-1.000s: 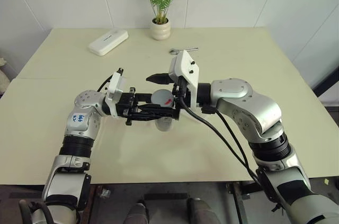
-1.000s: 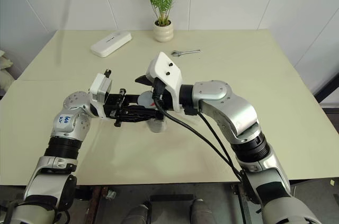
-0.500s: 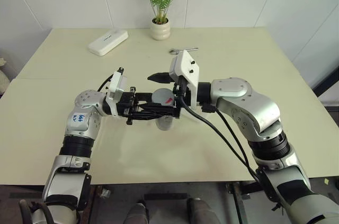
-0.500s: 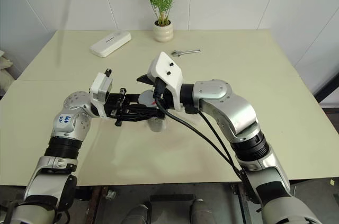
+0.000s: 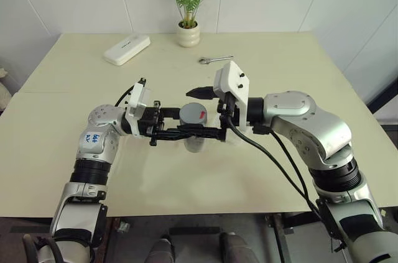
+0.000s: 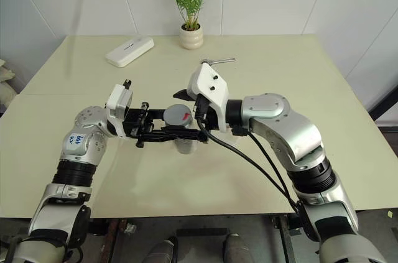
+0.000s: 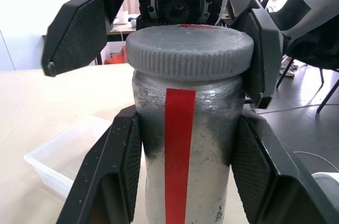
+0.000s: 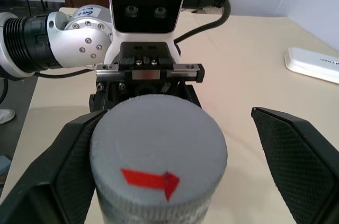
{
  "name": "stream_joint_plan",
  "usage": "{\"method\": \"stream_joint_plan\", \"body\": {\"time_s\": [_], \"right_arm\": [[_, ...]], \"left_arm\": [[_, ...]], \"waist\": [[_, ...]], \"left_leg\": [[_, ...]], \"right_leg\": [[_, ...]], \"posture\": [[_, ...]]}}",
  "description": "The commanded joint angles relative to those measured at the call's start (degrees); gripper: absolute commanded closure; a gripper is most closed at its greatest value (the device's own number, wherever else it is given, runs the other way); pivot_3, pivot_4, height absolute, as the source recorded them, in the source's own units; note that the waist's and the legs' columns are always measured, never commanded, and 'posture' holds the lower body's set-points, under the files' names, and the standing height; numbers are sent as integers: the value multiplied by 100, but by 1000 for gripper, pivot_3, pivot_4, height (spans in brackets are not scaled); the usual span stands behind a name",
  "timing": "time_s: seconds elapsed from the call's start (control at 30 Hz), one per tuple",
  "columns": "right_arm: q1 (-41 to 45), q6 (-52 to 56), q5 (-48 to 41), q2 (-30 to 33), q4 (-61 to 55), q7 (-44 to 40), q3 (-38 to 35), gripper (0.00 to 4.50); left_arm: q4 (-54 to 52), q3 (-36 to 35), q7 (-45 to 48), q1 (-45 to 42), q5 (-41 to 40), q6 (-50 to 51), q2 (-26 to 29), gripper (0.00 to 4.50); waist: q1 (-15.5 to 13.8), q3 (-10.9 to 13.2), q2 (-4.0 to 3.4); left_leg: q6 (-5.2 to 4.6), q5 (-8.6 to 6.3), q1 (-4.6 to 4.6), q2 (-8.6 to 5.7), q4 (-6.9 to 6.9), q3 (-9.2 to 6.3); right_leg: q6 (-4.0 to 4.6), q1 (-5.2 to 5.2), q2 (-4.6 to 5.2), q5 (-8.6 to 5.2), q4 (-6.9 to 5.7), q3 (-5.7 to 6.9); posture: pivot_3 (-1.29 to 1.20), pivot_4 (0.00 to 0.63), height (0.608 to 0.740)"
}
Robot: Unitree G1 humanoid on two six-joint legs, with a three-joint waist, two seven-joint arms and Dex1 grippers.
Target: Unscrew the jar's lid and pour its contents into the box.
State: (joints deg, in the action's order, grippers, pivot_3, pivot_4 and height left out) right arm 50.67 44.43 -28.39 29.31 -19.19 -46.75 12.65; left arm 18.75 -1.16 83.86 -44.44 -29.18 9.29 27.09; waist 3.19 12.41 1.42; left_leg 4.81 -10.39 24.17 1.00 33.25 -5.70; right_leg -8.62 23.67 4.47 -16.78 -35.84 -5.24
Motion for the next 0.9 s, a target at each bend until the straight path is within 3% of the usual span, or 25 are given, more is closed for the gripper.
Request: {"method": "stream_joint_plan", "body": {"time_s": [0.03, 0.47, 0.9], "right_arm": [[-38, 100, 16, 249, -134, 165, -494, 34], [-239, 385, -412, 521, -628, 116, -713, 34], [-77, 319, -459, -193, -637, 288, -355, 34]], "left_arm": [[-256, -56, 132, 53, -139, -33, 21, 2498], [-264, -73, 88, 166, -117, 73, 106, 2498], [-279, 12, 169, 162, -88, 278, 132, 2498]], "waist": [[-2, 0, 0], [-4, 0, 0], [-2, 0, 0]], "left_leg": [[0, 0, 0, 0, 0, 0], [0, 0, 0, 0, 0, 0], [0, 0, 1, 0, -1, 0]], "right_leg": [[0, 0, 0, 0, 0, 0], [0, 0, 0, 0, 2, 0], [1, 0, 0, 0, 3, 0]], "posture": [[0, 150, 740], [0, 150, 740], [0, 150, 740]]}}
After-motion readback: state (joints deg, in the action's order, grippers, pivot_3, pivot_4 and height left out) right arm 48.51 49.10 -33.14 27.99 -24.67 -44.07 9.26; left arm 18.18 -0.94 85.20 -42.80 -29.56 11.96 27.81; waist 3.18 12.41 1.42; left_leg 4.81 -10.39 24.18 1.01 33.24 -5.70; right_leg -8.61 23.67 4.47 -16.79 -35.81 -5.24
